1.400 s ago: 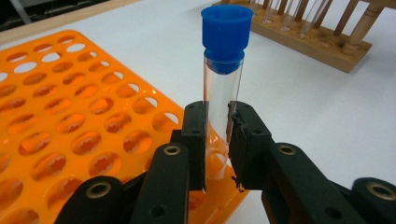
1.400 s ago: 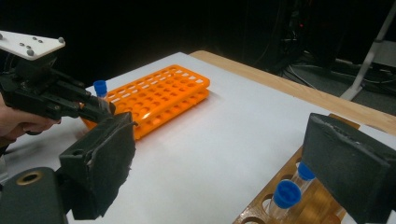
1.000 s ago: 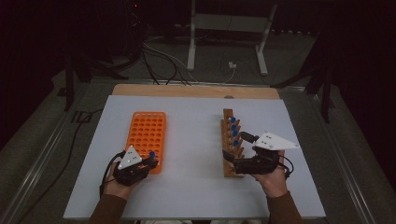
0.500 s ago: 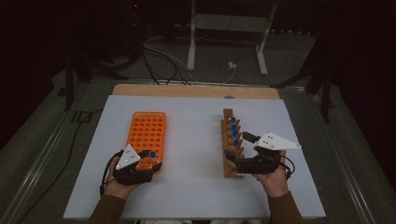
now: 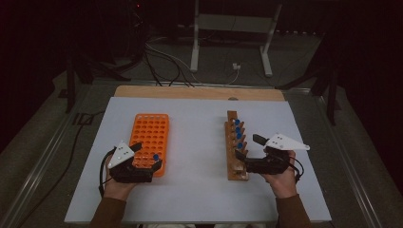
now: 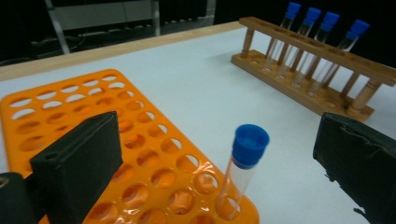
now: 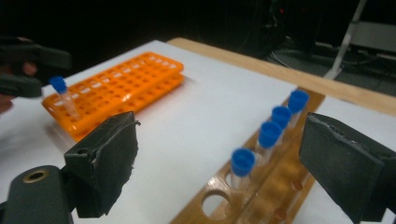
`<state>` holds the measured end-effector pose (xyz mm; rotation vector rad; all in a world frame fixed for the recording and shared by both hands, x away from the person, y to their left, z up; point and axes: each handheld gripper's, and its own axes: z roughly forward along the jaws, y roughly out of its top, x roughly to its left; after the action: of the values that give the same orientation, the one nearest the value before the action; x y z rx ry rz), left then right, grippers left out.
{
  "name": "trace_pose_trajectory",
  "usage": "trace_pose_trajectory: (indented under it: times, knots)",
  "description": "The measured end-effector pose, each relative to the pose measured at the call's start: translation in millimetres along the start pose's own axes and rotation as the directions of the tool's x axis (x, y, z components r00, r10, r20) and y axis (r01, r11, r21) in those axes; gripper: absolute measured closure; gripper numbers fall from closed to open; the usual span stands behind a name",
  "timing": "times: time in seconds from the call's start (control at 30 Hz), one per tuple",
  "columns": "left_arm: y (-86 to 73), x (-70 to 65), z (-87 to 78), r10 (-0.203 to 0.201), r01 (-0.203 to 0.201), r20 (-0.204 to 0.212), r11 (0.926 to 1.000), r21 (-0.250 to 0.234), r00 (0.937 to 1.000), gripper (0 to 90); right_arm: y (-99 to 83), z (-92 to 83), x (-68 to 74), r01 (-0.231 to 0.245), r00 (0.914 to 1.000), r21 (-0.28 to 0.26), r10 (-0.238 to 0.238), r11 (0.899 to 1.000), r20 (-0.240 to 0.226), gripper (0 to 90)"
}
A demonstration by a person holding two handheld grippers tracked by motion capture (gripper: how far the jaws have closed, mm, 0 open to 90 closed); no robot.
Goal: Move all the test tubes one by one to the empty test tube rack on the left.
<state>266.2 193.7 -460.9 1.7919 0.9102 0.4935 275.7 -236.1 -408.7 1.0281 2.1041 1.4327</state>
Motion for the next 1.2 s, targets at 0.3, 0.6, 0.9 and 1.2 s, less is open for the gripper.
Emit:
trace_pose_trajectory:
  times: [0.3, 0.6, 0.9, 1.2]
  knots:
    - [4.2, -1.7, -8.4, 0.0, 0.0, 0.007, 0.999, -0.046, 1.0, 1.4, -11.3, 15.5, -4.2, 0.016, 0.9993, 0.052, -0.017, 0.999, 0.032, 20.9]
    - [2.9, -1.8, -9.3, 0.004, -0.004, 0.003, 0.9991, -0.042, 1.0, 1.4, -15.9, 21.9, -4.6, 0.022, 0.9981, 0.059, -0.026, 0.998, 0.057, 30.4]
    - [1.5, -1.0, -10.1, 0.009, -0.009, 0.0, 0.9993, -0.036, 1.0, 1.5, -30.0, 30.5, -8.1, 0.012, 0.9972, 0.094, -0.019, 0.995, 0.072, 45.5]
    - [0.8, -1.8, -9.6, 0.013, -0.013, 0.0, 0.9994, -0.033, 0.9999, 1.6, -34.8, 35.5, -9.5, 0.009, 0.9983, 0.09, -0.014, 0.996, 0.057, 63.3]
